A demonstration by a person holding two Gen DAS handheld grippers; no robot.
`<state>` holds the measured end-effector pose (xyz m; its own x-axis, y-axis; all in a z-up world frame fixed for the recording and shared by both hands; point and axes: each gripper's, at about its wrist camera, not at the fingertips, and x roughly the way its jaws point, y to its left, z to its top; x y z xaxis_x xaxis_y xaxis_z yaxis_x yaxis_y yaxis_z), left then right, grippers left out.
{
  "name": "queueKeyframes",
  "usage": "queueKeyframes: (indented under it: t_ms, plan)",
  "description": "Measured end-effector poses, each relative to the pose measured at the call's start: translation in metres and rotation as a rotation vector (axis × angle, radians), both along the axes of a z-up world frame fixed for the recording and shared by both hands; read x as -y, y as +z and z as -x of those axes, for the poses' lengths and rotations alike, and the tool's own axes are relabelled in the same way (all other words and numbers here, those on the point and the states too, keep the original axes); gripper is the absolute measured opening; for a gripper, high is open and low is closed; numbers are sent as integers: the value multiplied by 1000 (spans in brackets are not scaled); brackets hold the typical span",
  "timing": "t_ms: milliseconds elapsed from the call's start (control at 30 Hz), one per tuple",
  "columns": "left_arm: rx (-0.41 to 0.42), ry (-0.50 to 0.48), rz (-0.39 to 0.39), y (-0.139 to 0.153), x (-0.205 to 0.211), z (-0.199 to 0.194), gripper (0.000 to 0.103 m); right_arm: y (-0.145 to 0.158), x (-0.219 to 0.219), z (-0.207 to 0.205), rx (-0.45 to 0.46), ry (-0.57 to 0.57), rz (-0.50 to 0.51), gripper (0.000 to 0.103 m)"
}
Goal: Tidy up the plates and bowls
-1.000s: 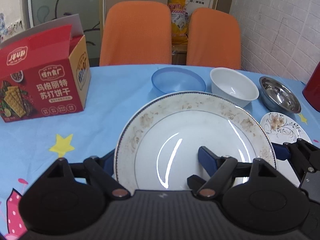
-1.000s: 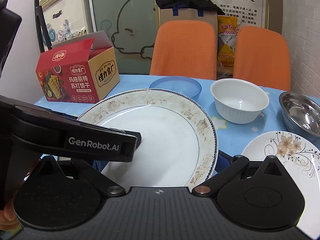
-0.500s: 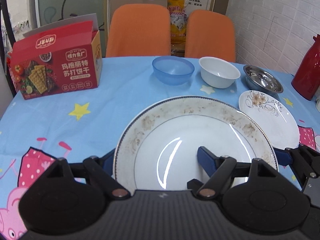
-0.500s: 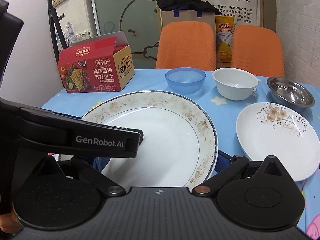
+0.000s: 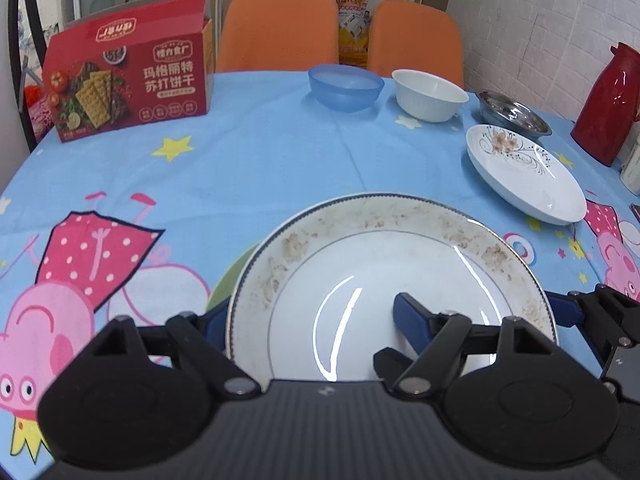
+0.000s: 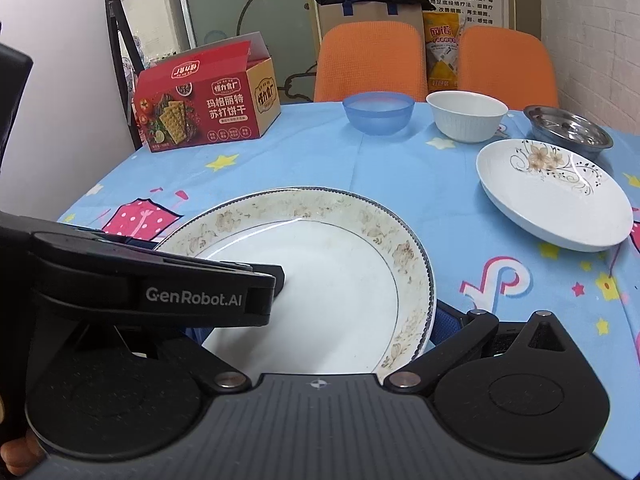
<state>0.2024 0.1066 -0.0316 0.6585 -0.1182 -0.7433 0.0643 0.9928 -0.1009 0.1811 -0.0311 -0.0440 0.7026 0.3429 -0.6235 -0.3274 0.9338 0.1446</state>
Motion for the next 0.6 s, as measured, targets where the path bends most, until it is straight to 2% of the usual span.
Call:
queueKeyframes:
  t_ms: [100,333,433,600]
  plan:
    - [-8,9,15,-9,-5,3,77,-9,-3,3,-12,8,7,91]
    - [16,-4,26,-10,-11,7,78,-13,-8,7,22,22,46,91]
    - [47,16,55,-2,-19,8,81,-8,-11,14,91,16,100,90]
    - [155,26,-10,32,-17,13,83,16,-4,25,215,10,88,89]
